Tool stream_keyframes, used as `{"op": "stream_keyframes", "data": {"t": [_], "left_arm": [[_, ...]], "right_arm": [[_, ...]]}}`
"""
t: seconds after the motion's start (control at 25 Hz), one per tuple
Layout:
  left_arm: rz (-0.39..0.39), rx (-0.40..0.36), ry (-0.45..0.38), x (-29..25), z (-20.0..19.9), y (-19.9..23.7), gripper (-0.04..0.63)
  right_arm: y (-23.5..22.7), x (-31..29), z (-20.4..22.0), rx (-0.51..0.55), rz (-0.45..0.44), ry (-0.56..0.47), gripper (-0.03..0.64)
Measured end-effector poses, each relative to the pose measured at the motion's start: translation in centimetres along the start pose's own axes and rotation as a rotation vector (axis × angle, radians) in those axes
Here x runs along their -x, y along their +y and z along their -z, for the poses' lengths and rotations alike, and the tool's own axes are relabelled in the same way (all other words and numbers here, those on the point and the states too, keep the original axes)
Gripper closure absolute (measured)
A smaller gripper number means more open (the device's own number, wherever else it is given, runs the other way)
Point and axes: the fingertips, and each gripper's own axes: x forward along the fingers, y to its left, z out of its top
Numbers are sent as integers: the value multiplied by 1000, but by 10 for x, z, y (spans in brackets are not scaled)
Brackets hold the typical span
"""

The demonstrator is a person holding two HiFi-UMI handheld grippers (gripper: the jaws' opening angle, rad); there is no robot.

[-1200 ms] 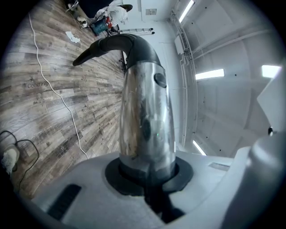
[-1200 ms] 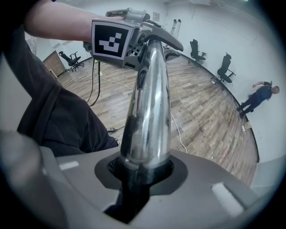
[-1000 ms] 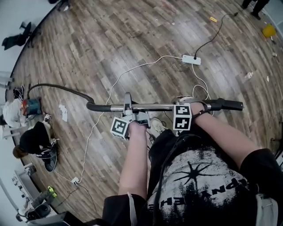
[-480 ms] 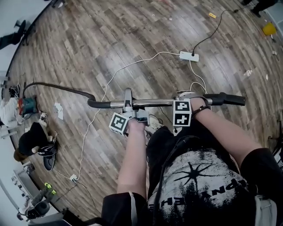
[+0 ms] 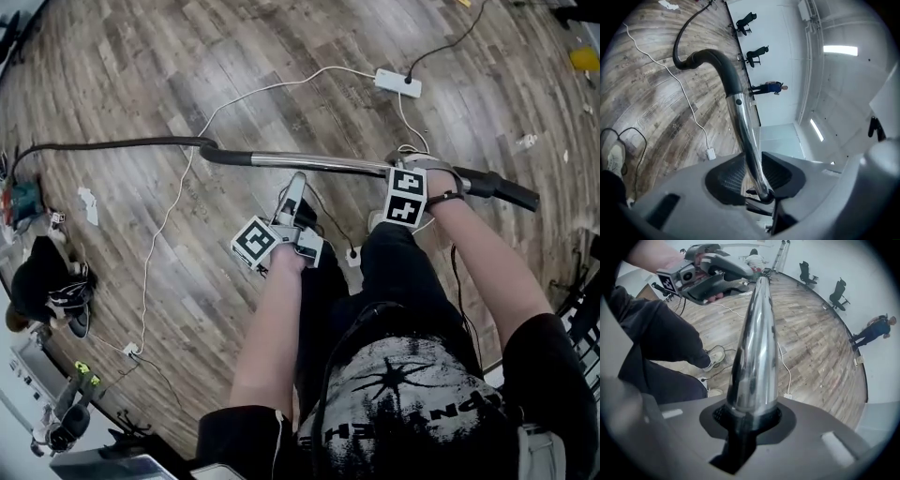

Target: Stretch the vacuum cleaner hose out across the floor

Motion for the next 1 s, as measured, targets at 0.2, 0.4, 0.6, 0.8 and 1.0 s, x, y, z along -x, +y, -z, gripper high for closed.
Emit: {"op": "stream_keyframes", "data": {"t": [0.2,0.4,0.6,0.8,1.0], "left_arm": [[-117,-281,96,-27,-9,78,579],[22,-407,147,-82,-8,131,595],[57,-515,193,-118,-11,214,595],[6,-603,241,-136,-14,311,595],[-27,-644,256,-142,-14,365,595]], "right_arm": [[-19,-91,43,-26,-2,0,526],[-33,-210,91,-38,4,5,526],[-49,-337,147,-102,34,7,538],[-46,-455,181,-91,24,-35,558],[-46,-523,211,-85,64,-37,558]]}}
